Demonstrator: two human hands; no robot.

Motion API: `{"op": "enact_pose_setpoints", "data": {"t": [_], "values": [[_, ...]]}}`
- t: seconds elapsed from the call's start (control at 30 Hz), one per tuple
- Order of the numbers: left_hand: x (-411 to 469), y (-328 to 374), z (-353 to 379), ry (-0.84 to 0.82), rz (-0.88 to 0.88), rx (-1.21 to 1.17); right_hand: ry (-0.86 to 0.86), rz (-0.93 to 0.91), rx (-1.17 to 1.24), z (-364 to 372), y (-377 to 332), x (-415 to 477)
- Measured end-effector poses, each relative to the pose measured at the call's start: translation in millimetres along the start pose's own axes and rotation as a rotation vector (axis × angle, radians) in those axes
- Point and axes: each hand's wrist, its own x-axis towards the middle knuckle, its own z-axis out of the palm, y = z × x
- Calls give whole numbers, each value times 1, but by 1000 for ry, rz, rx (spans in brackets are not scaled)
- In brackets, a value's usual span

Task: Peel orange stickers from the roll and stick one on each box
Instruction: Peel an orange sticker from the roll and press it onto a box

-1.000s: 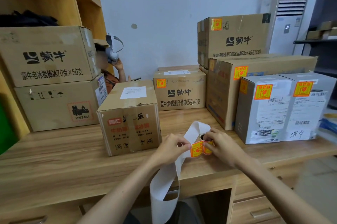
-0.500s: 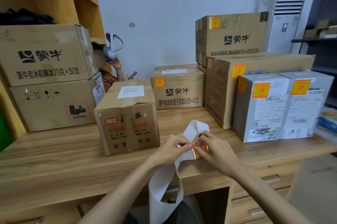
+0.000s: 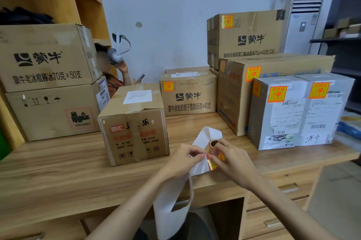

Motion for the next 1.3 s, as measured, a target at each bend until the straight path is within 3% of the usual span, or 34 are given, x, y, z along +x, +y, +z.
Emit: {"op": "enact_pose_setpoints", "data": {"t": [0.47,1.3], "values": [[-1,4,10,99,9,-121,24,10,-45,4,2,-2],[-2,12,20,71,-6,-69,19,63,9,-5,9,-10]]}}
